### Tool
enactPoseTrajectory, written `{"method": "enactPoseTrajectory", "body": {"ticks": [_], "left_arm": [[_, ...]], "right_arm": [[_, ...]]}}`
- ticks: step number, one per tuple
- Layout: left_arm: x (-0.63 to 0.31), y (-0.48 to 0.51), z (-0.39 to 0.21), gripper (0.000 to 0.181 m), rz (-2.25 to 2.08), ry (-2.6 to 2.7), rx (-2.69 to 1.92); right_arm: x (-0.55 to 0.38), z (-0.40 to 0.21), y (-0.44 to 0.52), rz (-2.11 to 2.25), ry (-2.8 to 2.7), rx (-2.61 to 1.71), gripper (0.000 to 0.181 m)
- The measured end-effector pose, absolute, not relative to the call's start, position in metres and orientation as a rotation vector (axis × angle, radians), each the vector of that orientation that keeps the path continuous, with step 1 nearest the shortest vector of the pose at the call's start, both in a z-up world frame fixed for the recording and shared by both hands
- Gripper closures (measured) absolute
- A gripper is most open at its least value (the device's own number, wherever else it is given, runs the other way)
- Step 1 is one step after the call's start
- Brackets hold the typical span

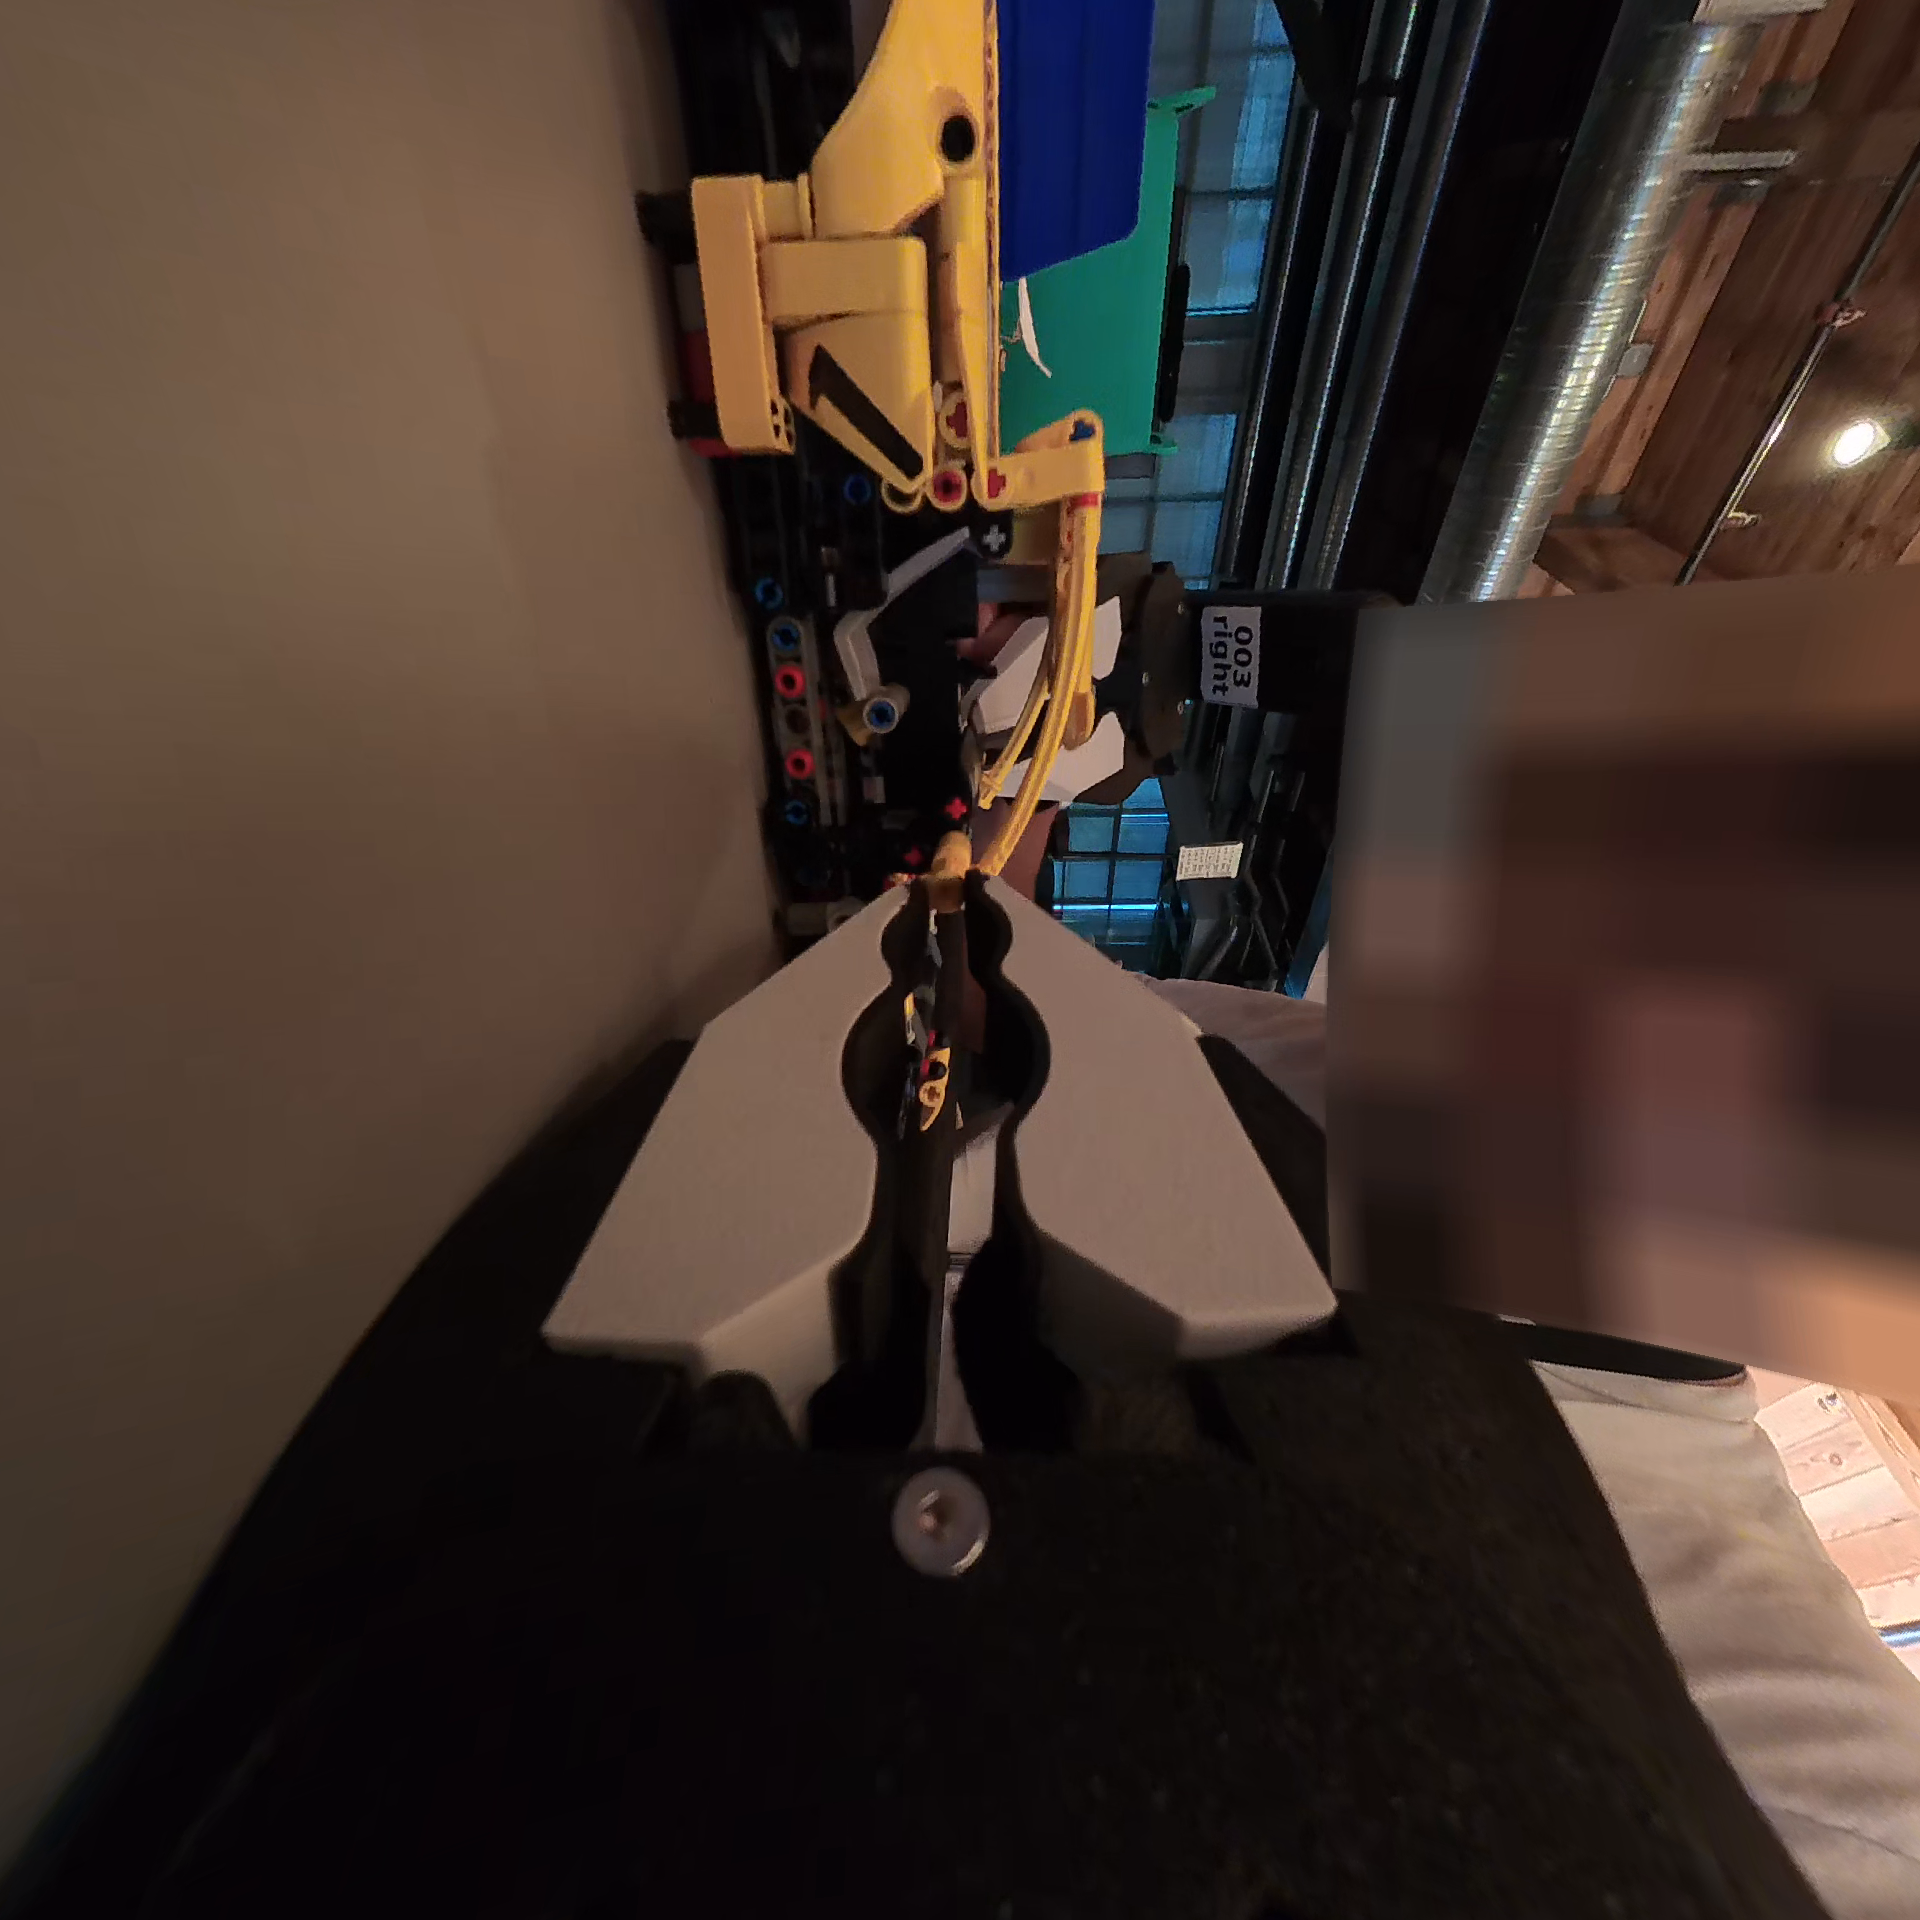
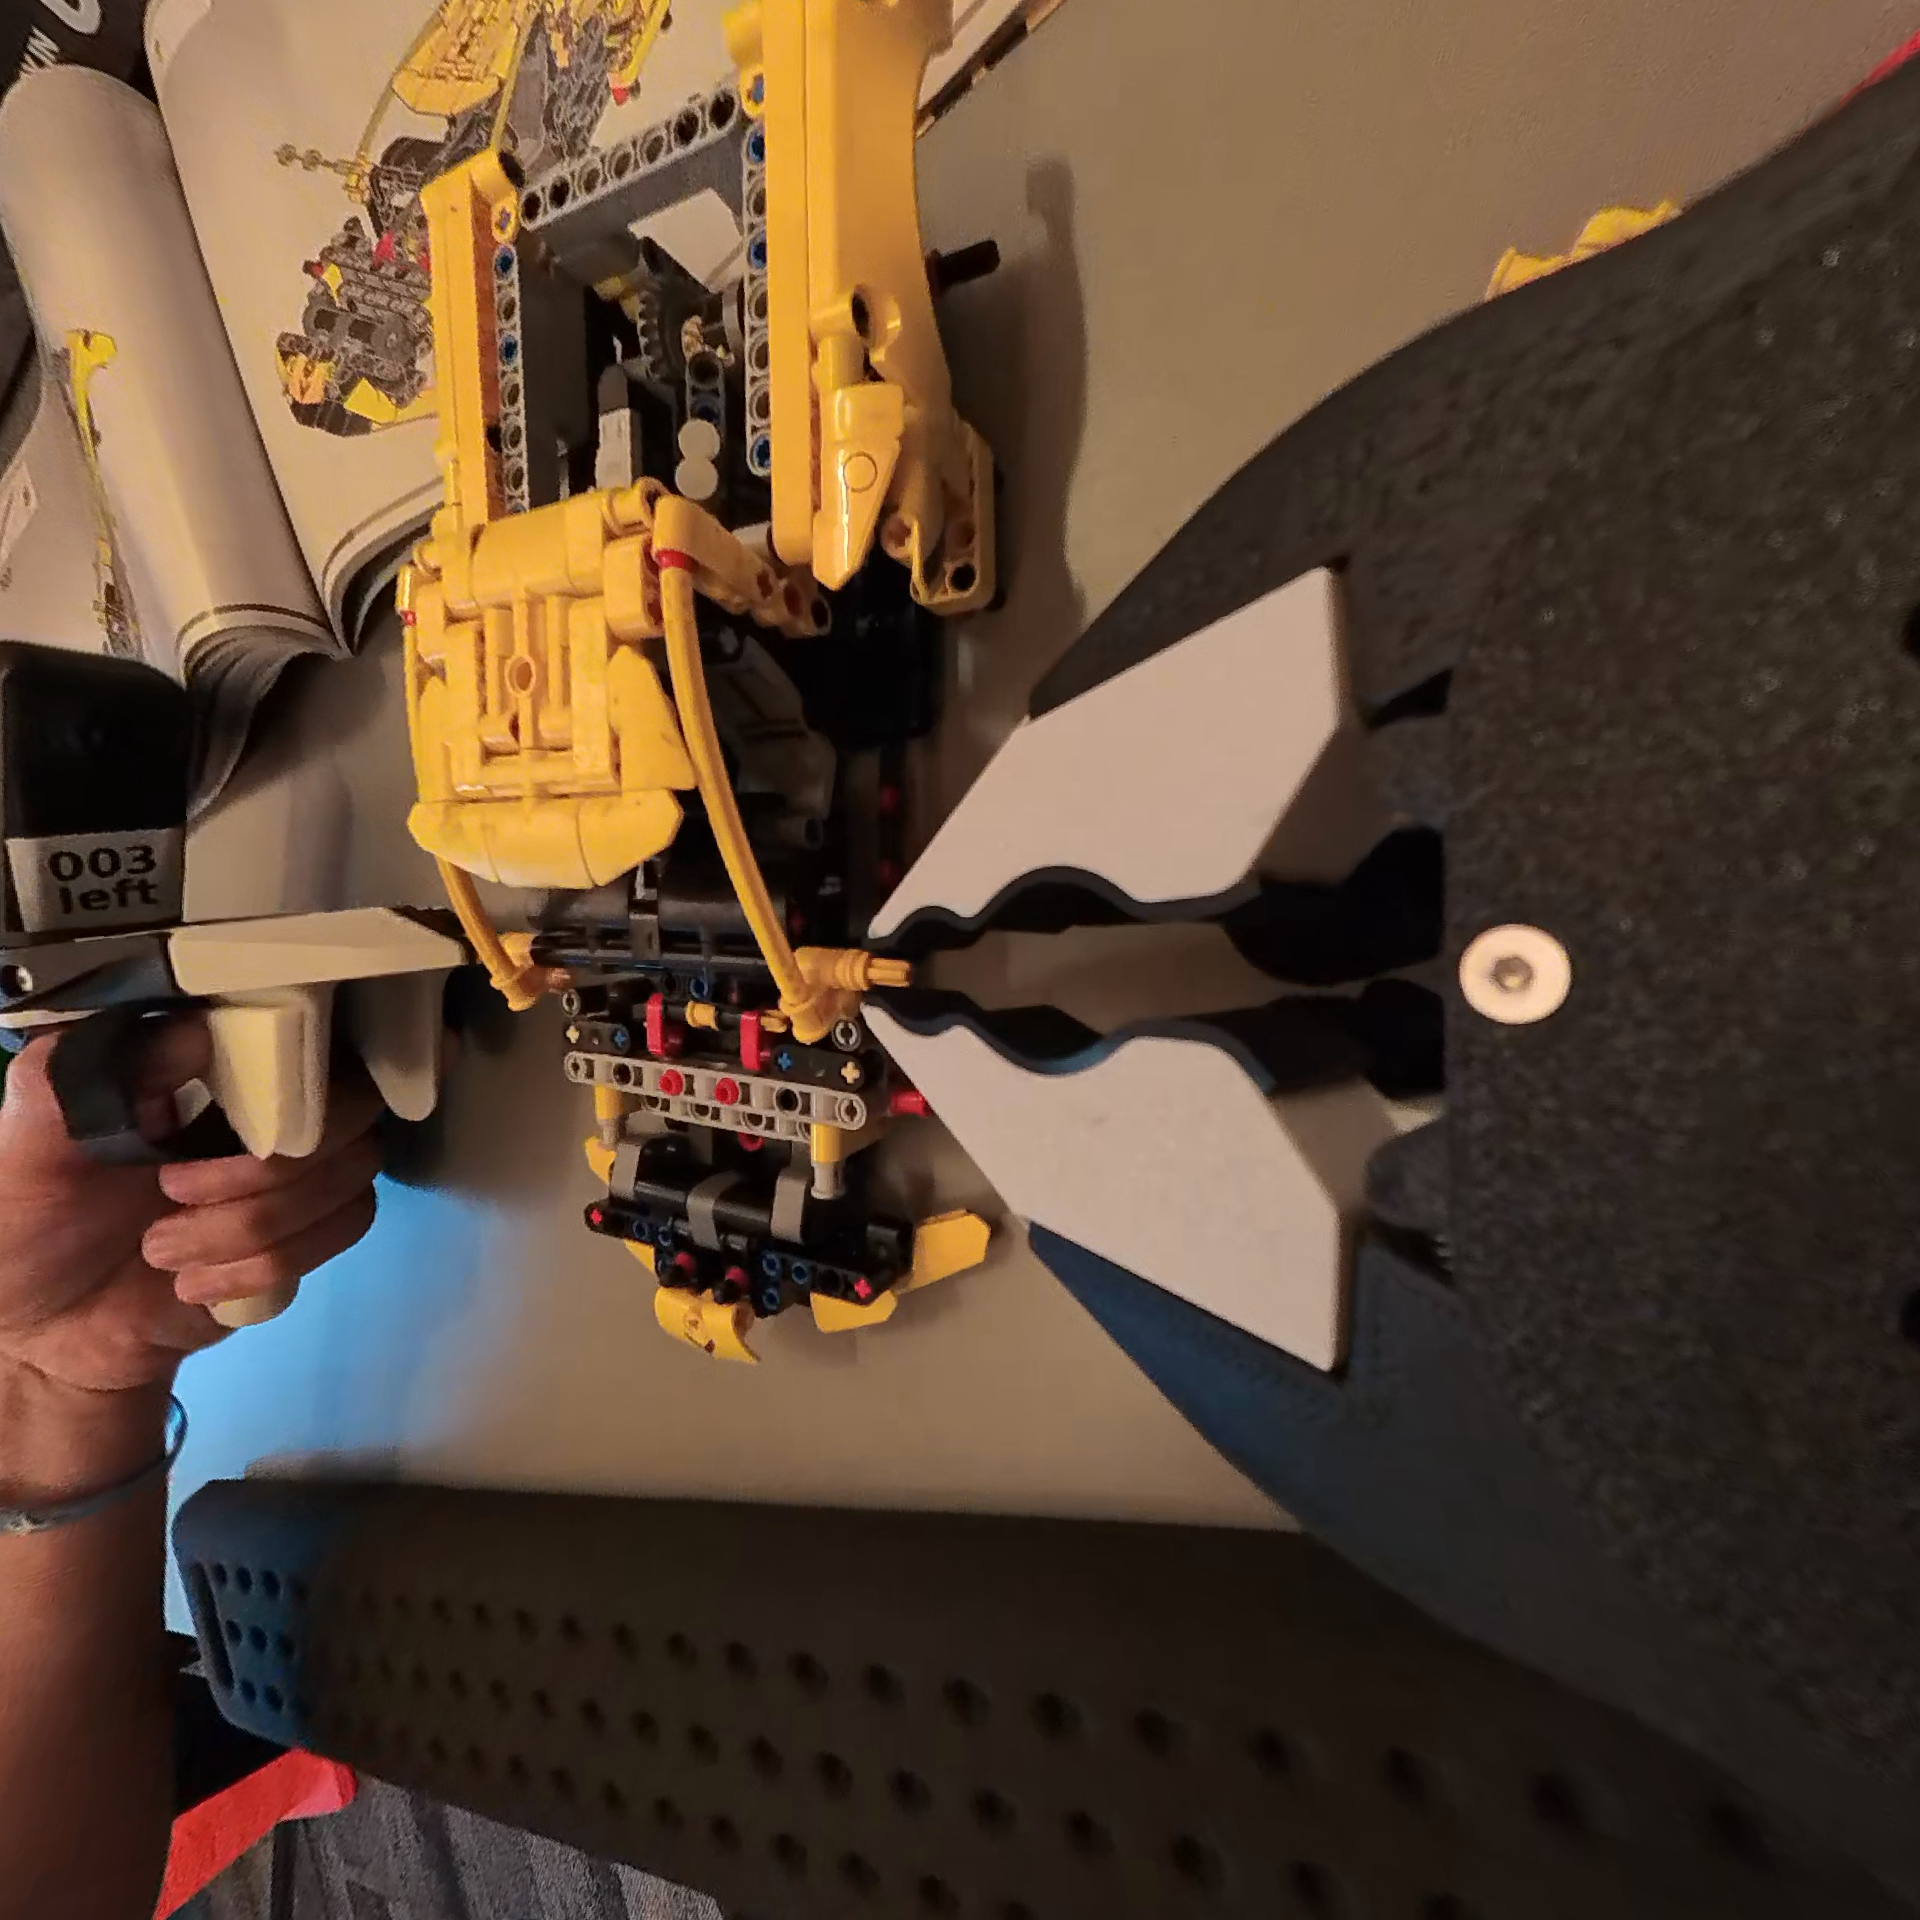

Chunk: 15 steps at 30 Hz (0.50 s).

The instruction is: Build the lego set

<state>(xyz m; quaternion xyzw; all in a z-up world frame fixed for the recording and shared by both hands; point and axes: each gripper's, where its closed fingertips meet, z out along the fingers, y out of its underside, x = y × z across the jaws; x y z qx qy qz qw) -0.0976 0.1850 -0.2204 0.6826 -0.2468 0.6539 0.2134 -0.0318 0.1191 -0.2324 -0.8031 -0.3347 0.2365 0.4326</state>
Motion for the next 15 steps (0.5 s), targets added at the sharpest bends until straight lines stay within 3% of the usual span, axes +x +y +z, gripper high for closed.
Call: {"method": "enactPoseTrajectory", "body": {"ticks": [1, 15], "left_arm": [[-0.0978, 0.1849, -0.2203, 0.174, 1.820, -0.685, 1.896], [-0.0920, 0.1779, -0.2208, 0.175, 1.711, -1.046, 1.815]], "right_arm": [[-0.0318, -0.2325, 0.1192, 0.580, -0.840, -1.999, 0.177], [-0.0291, -0.2329, 0.1190, 0.539, -0.900, -1.986, 0.177]]}}
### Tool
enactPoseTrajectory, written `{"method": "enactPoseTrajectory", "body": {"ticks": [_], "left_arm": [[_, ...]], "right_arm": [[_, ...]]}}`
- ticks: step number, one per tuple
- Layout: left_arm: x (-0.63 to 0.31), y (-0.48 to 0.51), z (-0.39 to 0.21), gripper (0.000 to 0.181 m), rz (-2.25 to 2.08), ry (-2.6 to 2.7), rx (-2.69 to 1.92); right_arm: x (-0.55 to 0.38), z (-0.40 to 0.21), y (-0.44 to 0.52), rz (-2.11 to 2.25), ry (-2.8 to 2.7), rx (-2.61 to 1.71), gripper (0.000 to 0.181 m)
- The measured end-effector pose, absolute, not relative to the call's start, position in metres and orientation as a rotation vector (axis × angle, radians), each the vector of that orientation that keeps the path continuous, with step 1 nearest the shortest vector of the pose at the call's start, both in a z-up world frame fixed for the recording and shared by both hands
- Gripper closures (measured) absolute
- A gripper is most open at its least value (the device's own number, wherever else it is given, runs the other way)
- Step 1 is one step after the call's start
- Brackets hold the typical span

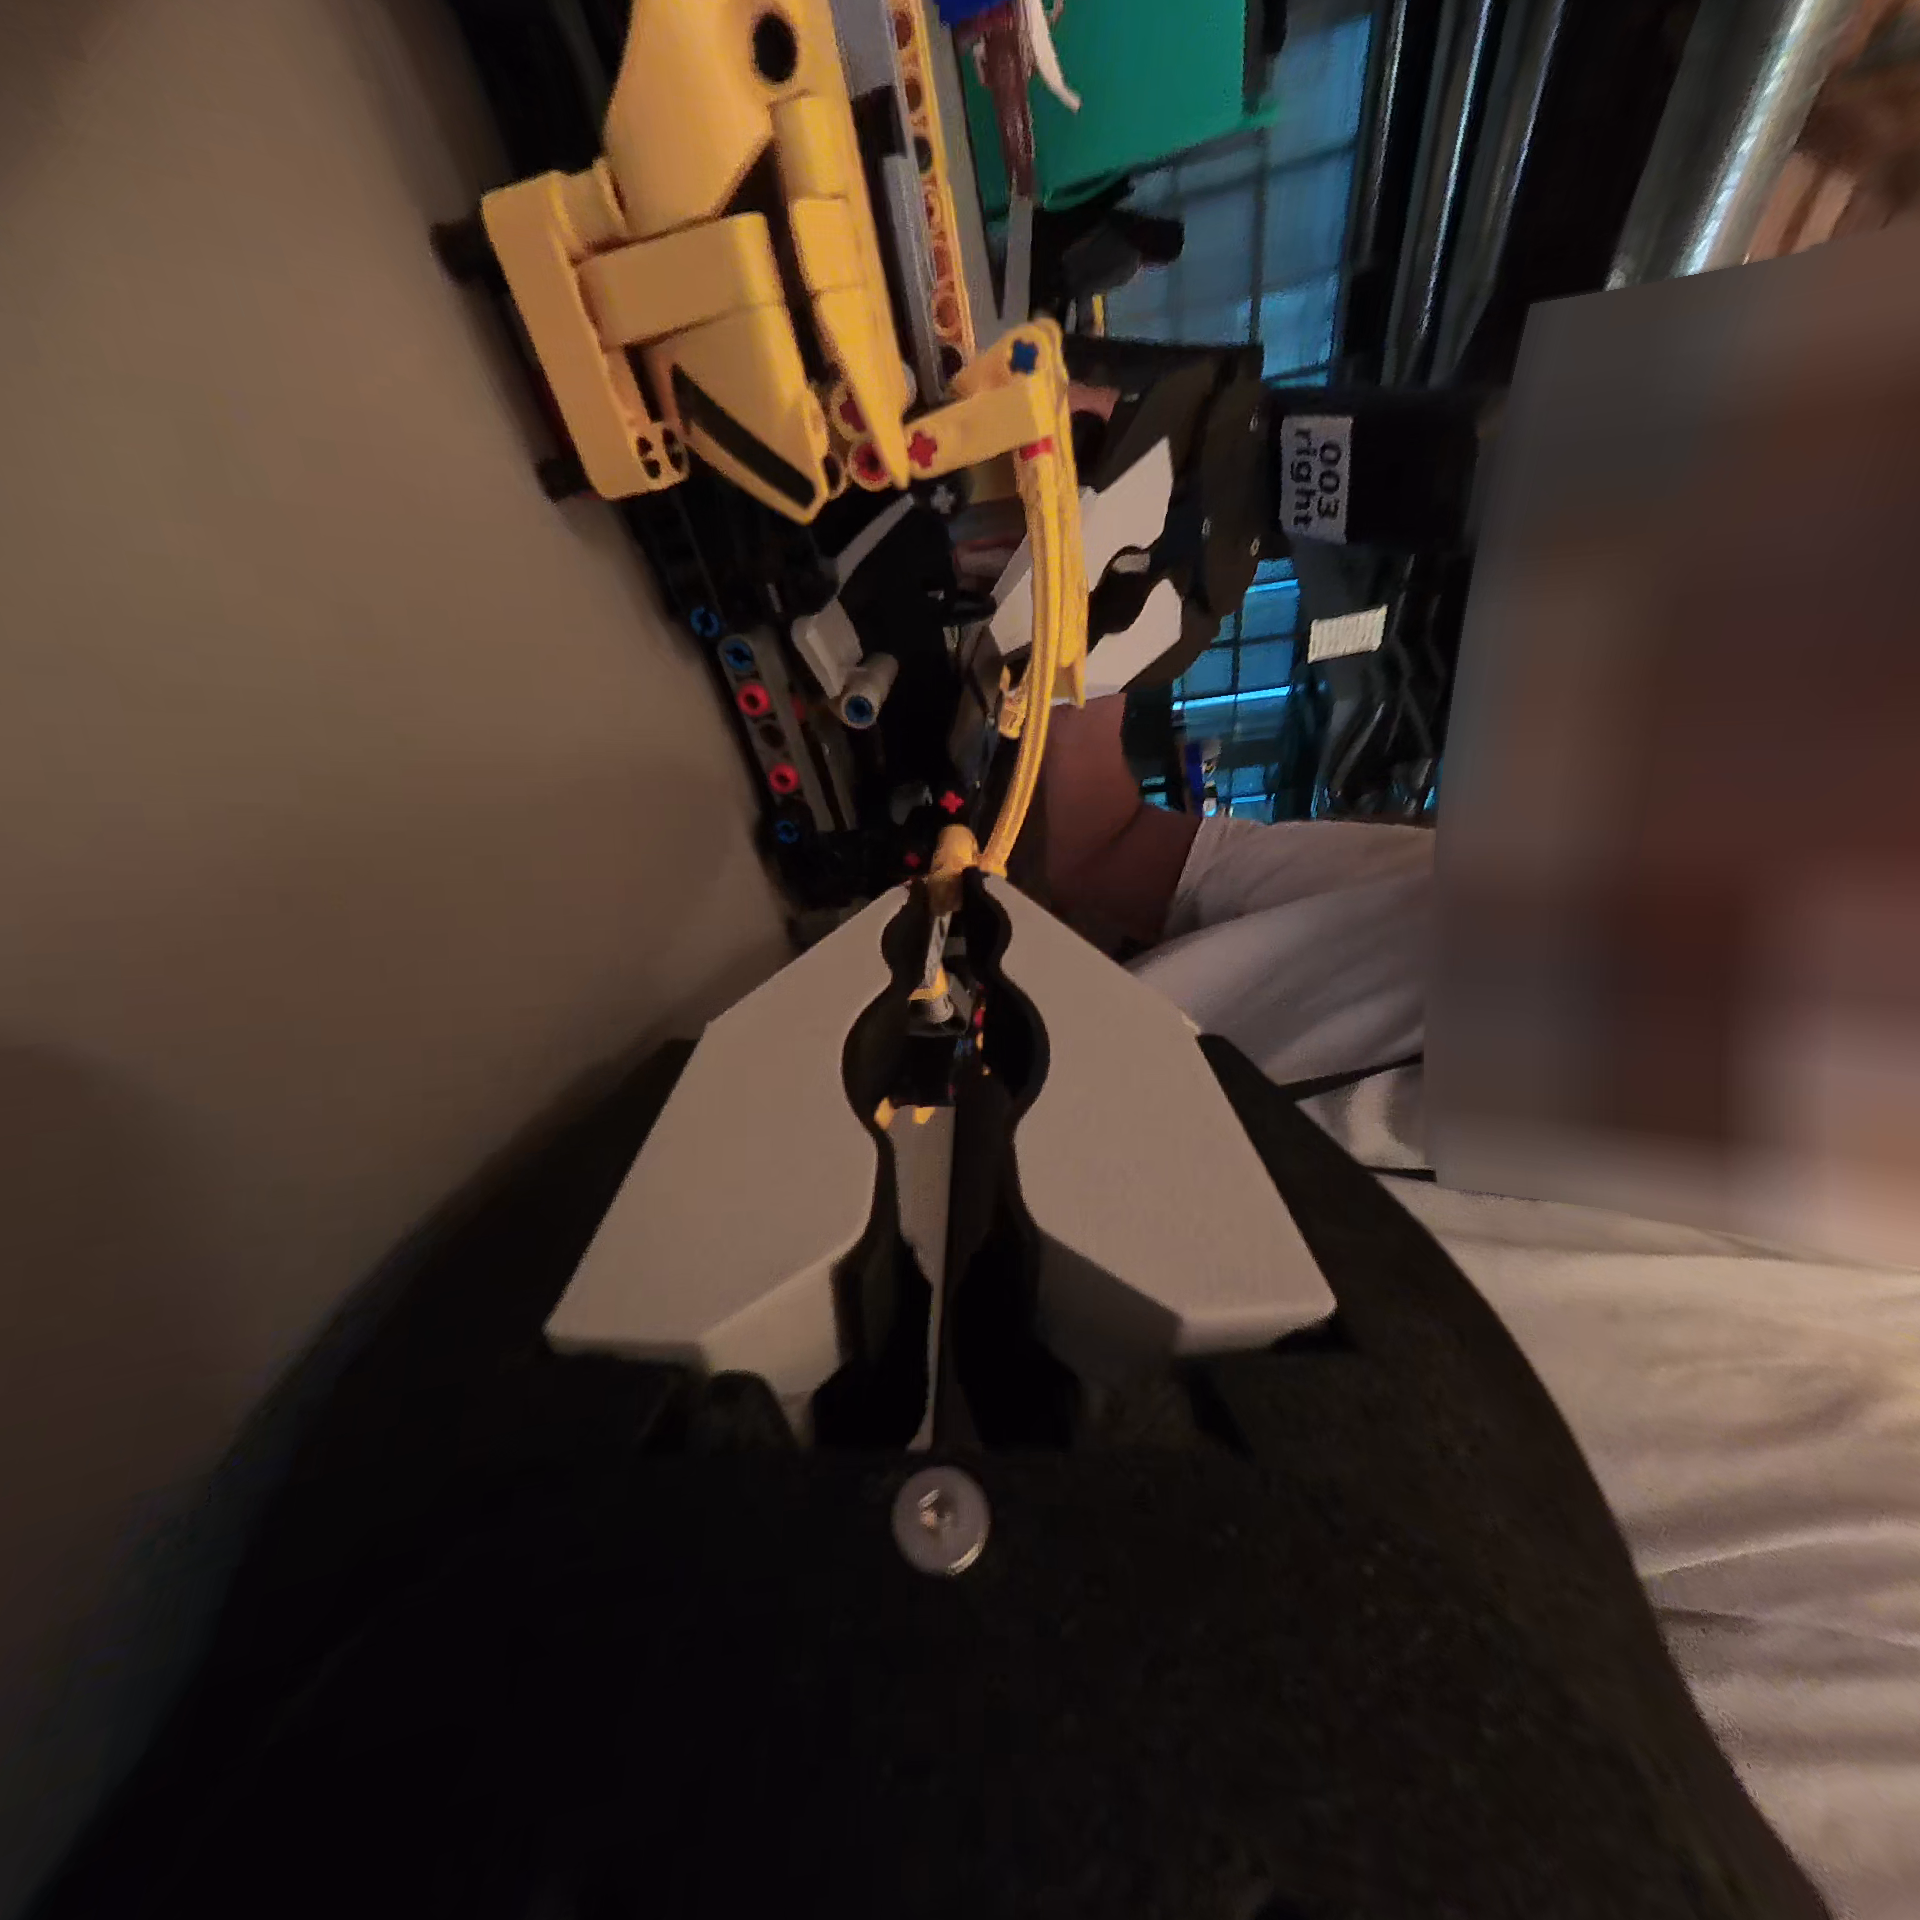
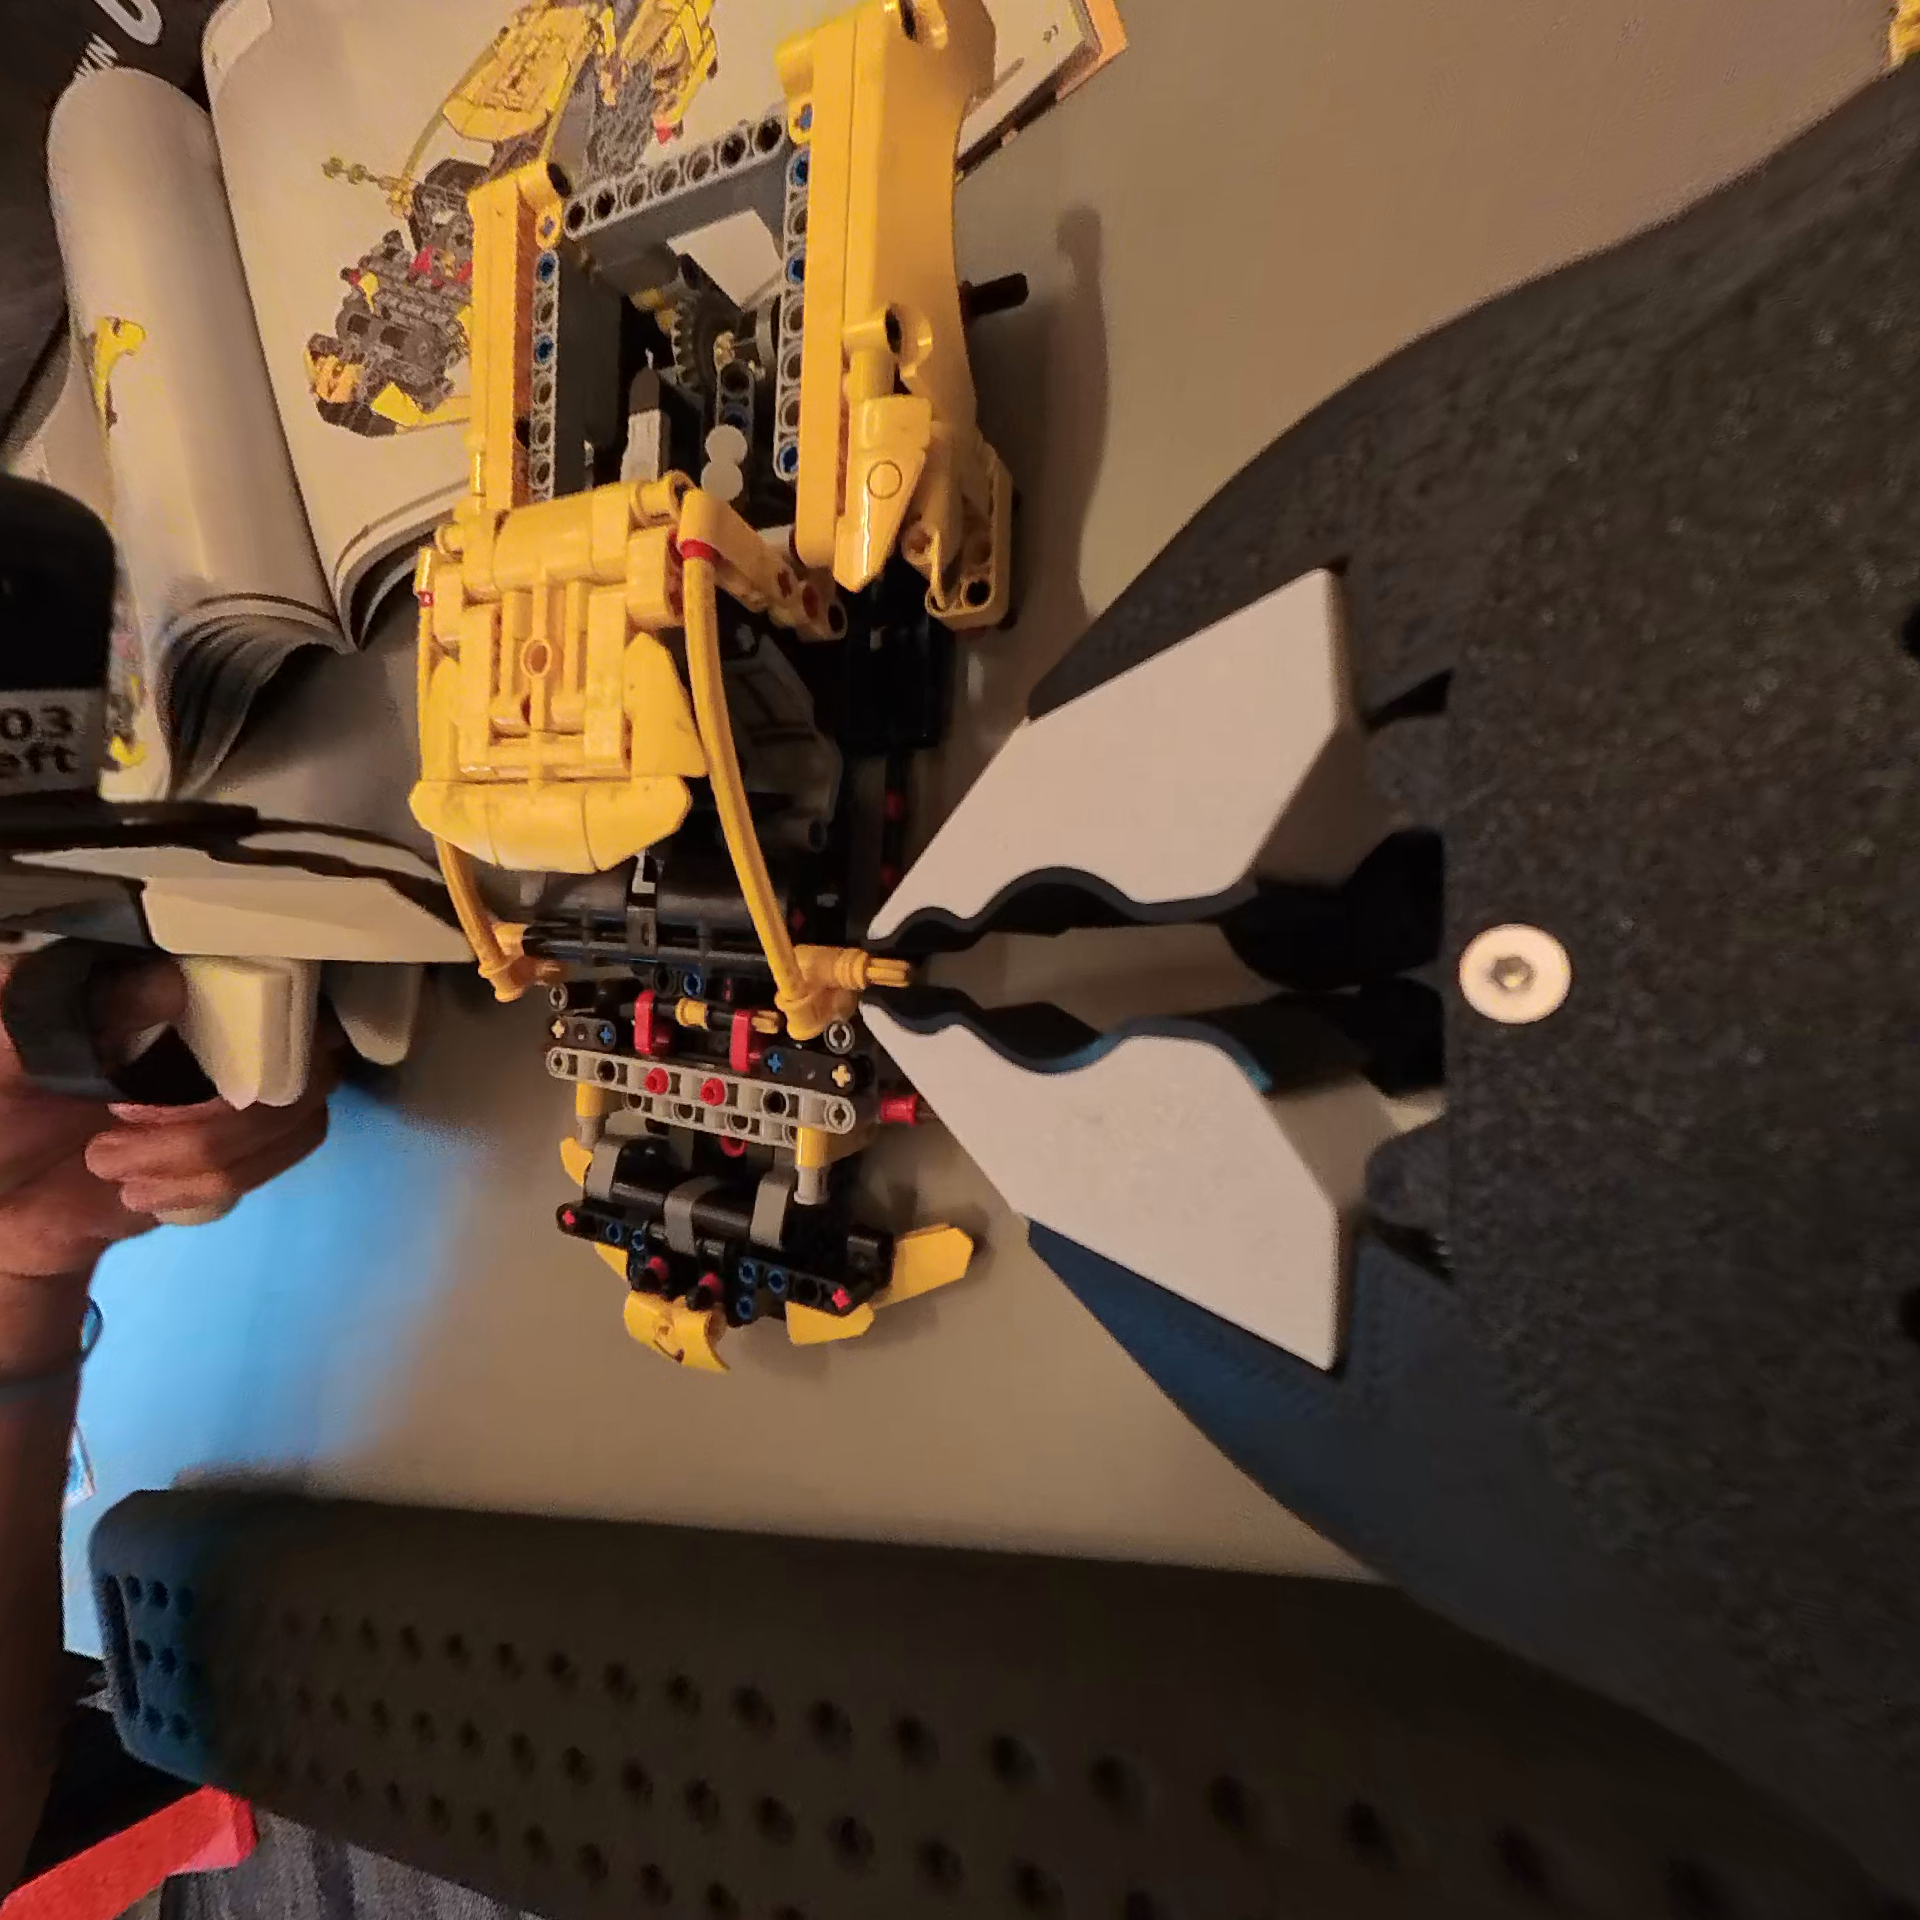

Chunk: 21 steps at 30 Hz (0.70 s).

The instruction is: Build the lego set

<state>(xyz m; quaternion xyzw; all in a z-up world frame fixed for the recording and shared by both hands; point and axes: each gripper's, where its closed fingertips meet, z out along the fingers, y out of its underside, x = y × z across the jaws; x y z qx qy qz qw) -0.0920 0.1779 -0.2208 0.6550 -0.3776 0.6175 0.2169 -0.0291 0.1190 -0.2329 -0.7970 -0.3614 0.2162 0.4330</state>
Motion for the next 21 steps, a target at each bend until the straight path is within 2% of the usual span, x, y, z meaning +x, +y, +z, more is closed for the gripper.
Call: {"method": "enactPoseTrajectory", "body": {"ticks": [7, 12, 21], "left_arm": [[-0.091, 0.173, -0.221, 0.175, 1.730, -1.062, 1.782], [-0.101, 0.177, -0.221, 0.175, 1.774, -1.272, 1.816], [-0.099, 0.181, -0.219, 0.175, 1.797, -1.222, 1.824]], "right_arm": [[-0.027, -0.233, 0.118, 0.547, -0.893, -1.978, 0.177], [-0.032, -0.233, 0.119, 0.537, -0.899, -1.962, 0.177], [-0.032, -0.233, 0.119, 0.553, -0.885, -1.971, 0.177]]}}
